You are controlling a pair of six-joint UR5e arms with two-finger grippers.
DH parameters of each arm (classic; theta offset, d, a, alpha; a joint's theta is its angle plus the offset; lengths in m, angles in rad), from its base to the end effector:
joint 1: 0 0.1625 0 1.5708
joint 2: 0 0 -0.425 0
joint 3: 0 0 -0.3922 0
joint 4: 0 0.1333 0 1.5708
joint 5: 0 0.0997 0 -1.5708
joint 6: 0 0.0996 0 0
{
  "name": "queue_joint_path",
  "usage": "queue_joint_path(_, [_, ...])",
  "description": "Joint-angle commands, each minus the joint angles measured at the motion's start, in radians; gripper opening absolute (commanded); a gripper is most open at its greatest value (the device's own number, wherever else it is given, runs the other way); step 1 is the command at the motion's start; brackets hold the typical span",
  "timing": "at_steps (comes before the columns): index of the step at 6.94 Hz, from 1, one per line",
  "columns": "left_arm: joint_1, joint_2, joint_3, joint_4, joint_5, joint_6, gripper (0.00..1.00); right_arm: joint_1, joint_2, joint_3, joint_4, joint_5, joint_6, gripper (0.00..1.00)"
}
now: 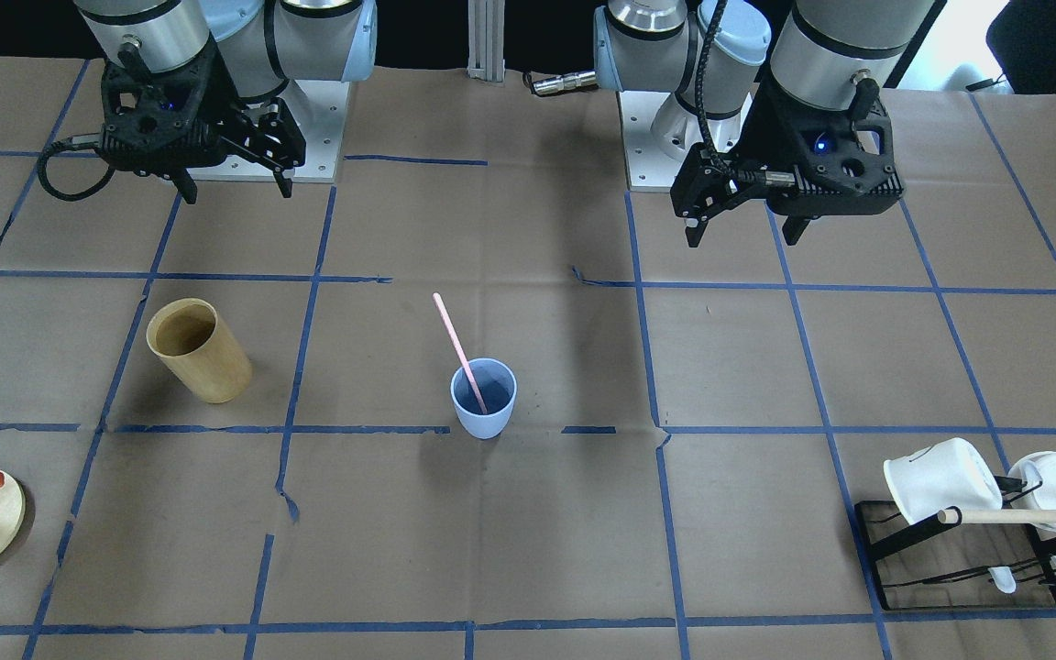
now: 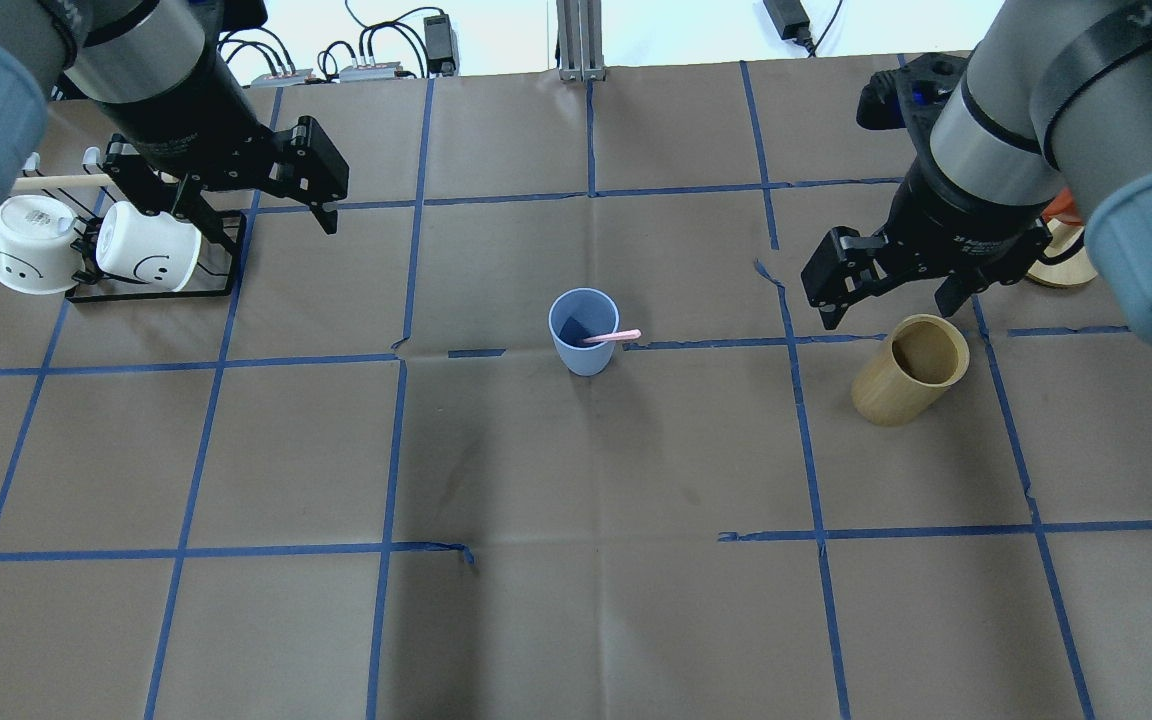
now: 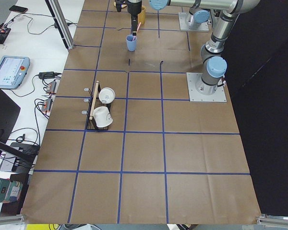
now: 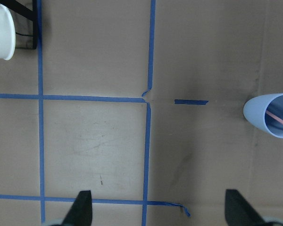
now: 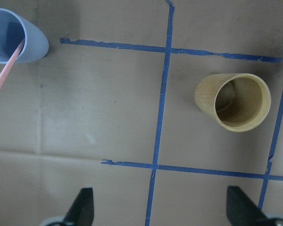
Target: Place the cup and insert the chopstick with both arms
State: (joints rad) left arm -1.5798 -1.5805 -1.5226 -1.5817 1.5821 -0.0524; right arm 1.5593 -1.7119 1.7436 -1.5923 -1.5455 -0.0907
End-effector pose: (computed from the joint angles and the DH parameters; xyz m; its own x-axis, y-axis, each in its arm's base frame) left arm -0.1367 -0.4972 0.5058 -0.9990 -0.0437 -0.0098 -0.0434 0.9987 -0.0281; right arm 0.1309 -0.4324 0.4703 -0.9965 -0.0789 -0.0261 -0.0791 0.9968 0.0079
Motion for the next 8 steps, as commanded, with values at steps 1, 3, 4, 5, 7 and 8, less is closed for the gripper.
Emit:
queue_joint_path(1, [0.0, -0.003, -0.001, 0.0, 0.003, 0.0, 1.0, -0.025, 0.011, -0.059, -0.006, -0.004, 0.005, 0.99])
queue_joint_path(3, [0.0, -0.003, -0.001, 0.002, 0.006, 0.0, 1.0, -0.025, 0.04, -0.105, -0.006, -0.012, 0.051, 0.99])
queue_joint_path(4, [0.0, -0.003, -0.001, 0.0, 0.003, 0.0, 1.0, -0.025, 0.038, -0.105, -0.005, -0.01, 0.074, 0.99])
queue_joint_path(5, [-0.002, 0.003, -0.002, -0.001, 0.006, 0.0, 1.0, -0.025, 0.038, -0.104, 0.001, -0.004, 0.078, 0.99])
queue_joint_path(7, [-0.002, -0.016, -0.002, 0.003, 0.004, -0.001, 1.0, -0.022, 0.04, -0.098, 0.012, 0.001, 0.147, 0.99])
queue_joint_path(8, [-0.002, -0.026, -0.004, 0.005, 0.006, -0.006, 1.0, -0.022, 0.04, -0.09, 0.015, 0.002, 0.149, 0.99])
